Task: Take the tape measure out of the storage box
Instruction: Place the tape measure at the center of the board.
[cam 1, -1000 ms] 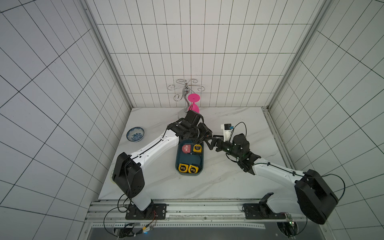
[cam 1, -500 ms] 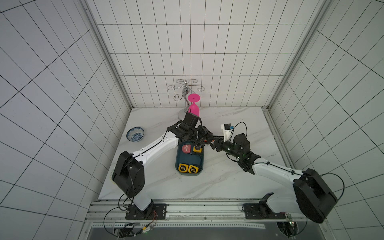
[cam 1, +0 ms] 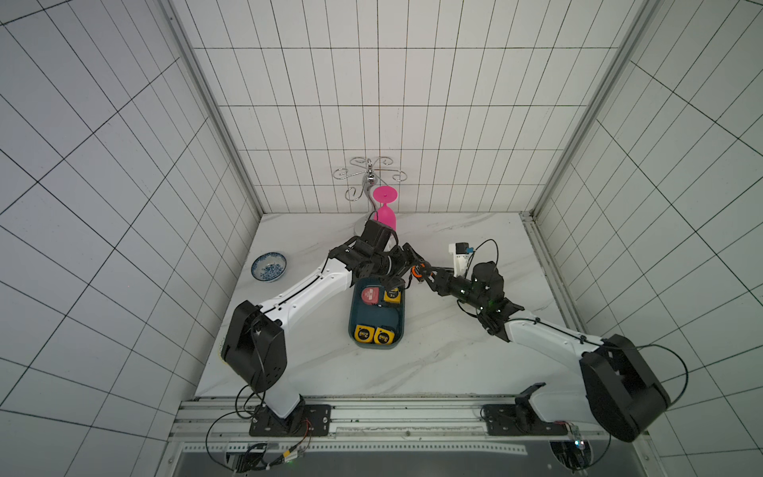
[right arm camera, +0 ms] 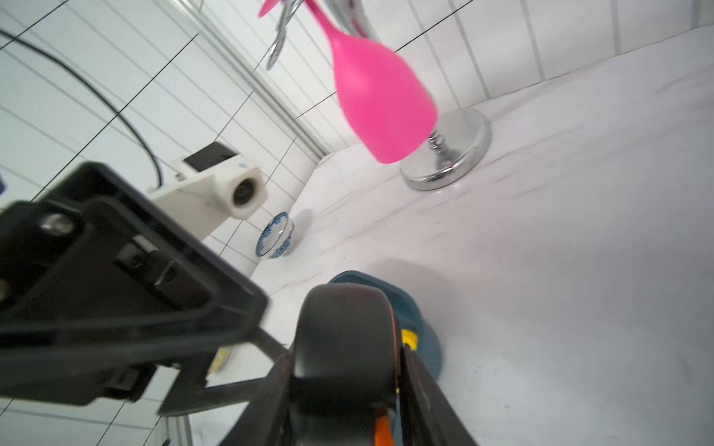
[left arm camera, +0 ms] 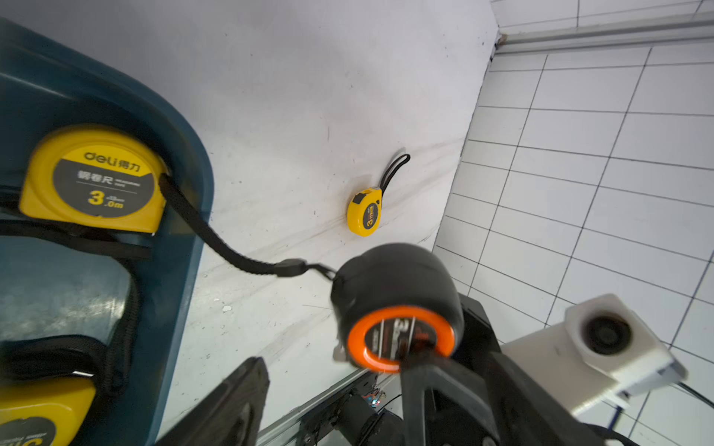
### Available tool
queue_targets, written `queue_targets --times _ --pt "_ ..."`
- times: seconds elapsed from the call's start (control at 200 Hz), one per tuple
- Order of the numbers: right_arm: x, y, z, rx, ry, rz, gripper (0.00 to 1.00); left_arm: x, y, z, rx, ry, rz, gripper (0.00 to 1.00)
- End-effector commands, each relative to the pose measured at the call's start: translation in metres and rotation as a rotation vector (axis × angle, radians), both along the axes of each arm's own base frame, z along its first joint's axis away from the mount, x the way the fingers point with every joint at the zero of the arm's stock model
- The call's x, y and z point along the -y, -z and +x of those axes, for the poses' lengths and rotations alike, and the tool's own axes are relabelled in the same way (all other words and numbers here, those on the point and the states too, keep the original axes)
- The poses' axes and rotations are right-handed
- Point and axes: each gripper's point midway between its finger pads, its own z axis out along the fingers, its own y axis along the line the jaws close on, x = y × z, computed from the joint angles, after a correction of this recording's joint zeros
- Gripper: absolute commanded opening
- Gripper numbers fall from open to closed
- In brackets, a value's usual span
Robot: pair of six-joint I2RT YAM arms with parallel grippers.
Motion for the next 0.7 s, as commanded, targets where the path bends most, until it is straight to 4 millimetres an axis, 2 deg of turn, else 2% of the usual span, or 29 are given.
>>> queue_targets --times 0.0,0.095,0.215,0.445,0.695 --pt "0.022 -0.005 0.006 -0.020 0.031 0.033 0.23 -0.023 -0.019 0.003 0.107 0.021 0.081 0.97" --pt "0.034 -0.004 0.016 -0.044 0.051 0.035 0.23 -0.038 -0.013 0.002 0.103 0.008 0.121 0.98" --pt "0.039 0.004 0.031 -0.094 0.048 0.059 0.25 -0.053 -0.001 0.000 0.081 -0.012 0.140 0.98" --pt "0.046 0.038 0.074 -0.216 0.083 0.105 0.26 -0.072 0.020 -0.006 0.055 -0.027 0.183 0.98" --pt "0.070 0.065 0.123 -0.296 0.148 0.133 0.25 -0.087 0.031 -0.009 0.044 -0.041 0.224 0.98"
